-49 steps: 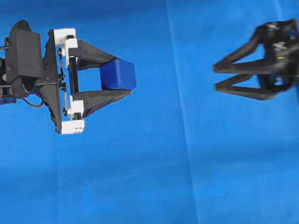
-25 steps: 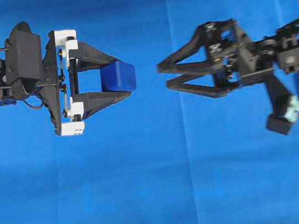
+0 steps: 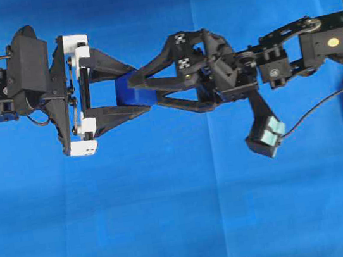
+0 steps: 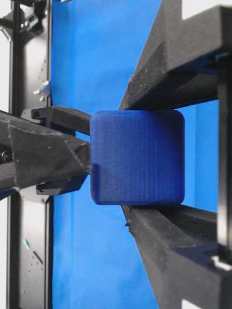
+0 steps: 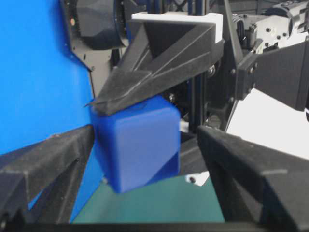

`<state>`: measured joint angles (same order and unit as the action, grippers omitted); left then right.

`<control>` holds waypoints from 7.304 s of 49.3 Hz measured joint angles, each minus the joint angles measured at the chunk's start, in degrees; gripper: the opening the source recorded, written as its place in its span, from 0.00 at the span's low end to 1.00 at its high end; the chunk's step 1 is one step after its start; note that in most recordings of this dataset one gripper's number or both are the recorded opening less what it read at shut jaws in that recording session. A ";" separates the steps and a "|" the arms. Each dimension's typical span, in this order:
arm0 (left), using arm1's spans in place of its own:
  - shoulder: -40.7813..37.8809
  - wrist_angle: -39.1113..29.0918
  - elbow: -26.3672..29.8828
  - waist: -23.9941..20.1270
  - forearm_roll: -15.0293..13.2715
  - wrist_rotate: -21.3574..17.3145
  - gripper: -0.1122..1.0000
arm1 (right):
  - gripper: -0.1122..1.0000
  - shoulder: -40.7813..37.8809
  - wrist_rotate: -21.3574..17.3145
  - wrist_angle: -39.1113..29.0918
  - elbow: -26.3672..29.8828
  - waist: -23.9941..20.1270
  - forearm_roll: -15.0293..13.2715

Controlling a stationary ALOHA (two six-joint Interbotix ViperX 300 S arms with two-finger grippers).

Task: Handover the blue block to the right arm after grasping it with the left arm, then place it in the designated position.
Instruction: 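Move the right gripper leftward and close it on the cube's top, then open the left gripper to release the cube to the right gripper, then pull the cube rightward away from the left gripper with the right gripper, then rotate the right gripper downward, carrying the cube toward the table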

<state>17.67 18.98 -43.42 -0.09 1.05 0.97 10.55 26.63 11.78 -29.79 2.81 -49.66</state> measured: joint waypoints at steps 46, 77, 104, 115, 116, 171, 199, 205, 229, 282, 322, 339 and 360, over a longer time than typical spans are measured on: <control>0.18 -0.88 0.00 -0.09 -0.18 -0.09 0.54 | 0.46 -1.85 0.09 -4.57 2.46 -0.09 -1.58; 0.18 -1.05 0.00 -0.18 -0.18 0.00 0.54 | 0.46 -1.85 -0.18 -6.68 2.81 -0.18 -1.49; 0.18 -0.79 0.09 -0.18 -0.26 4.48 0.90 | 0.46 -1.85 -0.26 -7.91 2.72 -0.18 -1.32; 0.18 -0.79 0.18 -0.18 -0.26 4.39 0.94 | 0.46 -1.85 -0.26 -7.91 2.81 -0.18 -1.32; 0.18 -0.79 0.09 -0.18 -0.26 4.48 0.94 | 0.46 -1.85 -0.26 -8.00 2.81 -0.18 -1.32; 0.18 -0.79 0.18 -0.09 -0.26 4.48 0.94 | 0.46 16.00 -2.02 -13.18 -11.34 -1.67 -1.23; 0.18 -0.79 0.18 -0.09 -0.26 4.39 0.94 | 0.46 17.93 -12.57 -15.47 -11.87 -2.11 5.71; 0.18 -0.79 0.09 -0.09 -0.26 4.22 0.94 | 0.46 19.07 -20.21 -15.47 -11.87 -2.11 9.14; 0.18 -0.79 0.18 0.00 -0.26 3.78 0.94 | 0.46 22.24 -58.18 -18.28 -11.87 -2.11 13.80; 0.18 -0.79 0.18 0.00 -0.26 3.60 0.94 | 0.46 22.24 -66.80 -21.01 -11.87 -2.20 13.97; 0.18 -0.97 0.09 0.09 -0.18 3.60 0.94 | 0.46 22.15 -67.15 -22.24 -11.87 -2.20 13.89; 0.18 -0.97 0.18 0.09 -0.26 3.52 0.94 | 0.46 22.24 -67.32 -30.15 -11.87 -5.36 14.15; 0.18 -1.05 0.09 0.09 -0.18 3.60 0.94 | 0.46 22.24 -67.24 -41.75 -11.87 -8.96 17.58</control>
<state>17.84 17.93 -43.33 0.00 0.88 4.57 32.78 -40.61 -29.97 -41.66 -6.15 -32.08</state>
